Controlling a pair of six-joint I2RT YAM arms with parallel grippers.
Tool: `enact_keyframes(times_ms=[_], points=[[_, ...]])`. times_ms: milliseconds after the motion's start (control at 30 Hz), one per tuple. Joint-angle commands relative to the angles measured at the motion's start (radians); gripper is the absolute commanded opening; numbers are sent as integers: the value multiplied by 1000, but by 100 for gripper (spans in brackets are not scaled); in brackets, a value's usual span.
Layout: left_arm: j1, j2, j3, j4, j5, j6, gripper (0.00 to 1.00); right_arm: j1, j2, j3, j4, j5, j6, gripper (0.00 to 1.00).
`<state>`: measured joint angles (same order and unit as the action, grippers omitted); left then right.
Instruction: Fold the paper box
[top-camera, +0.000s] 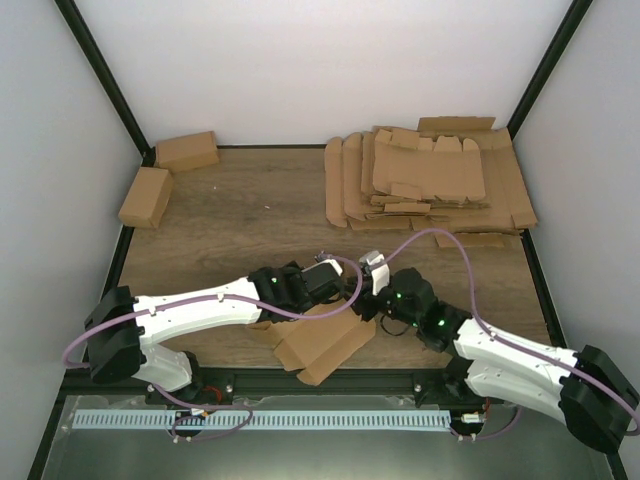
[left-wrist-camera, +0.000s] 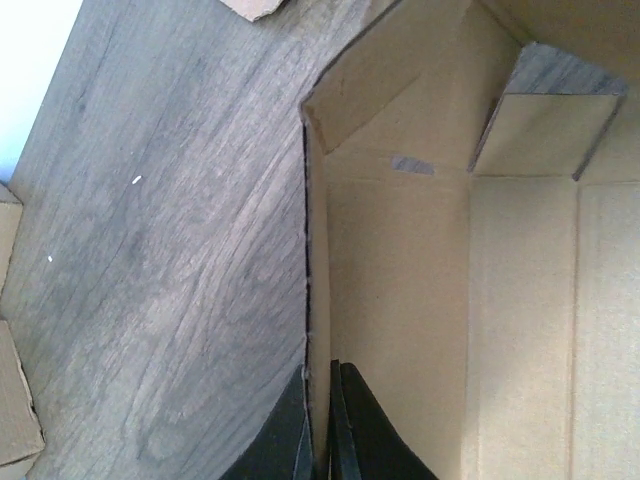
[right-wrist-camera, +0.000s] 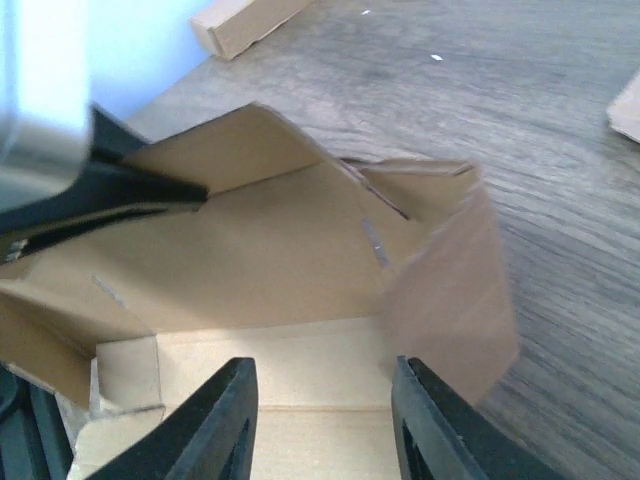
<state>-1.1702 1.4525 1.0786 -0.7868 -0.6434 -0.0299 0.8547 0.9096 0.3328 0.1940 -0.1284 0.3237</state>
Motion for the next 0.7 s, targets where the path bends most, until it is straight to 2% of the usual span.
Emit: enact_keyframes(times_ms=[0, 167, 233, 433, 667], points=[[-5, -10, 29, 18, 21, 14, 4, 9, -23, -18, -3, 123, 6, 42], [-5, -22, 30, 13, 31, 28, 4, 9, -37, -89, 87, 186, 15, 62], [-5, -26, 27, 12, 38, 30, 4, 9, -28, -112, 139, 179, -2, 66], [-5, -27, 25, 6, 49, 29, 4, 9, 54, -127, 254, 192, -78, 68], [-4, -30, 24, -8, 53, 18, 4, 9, 144, -132, 434, 195, -165, 64]])
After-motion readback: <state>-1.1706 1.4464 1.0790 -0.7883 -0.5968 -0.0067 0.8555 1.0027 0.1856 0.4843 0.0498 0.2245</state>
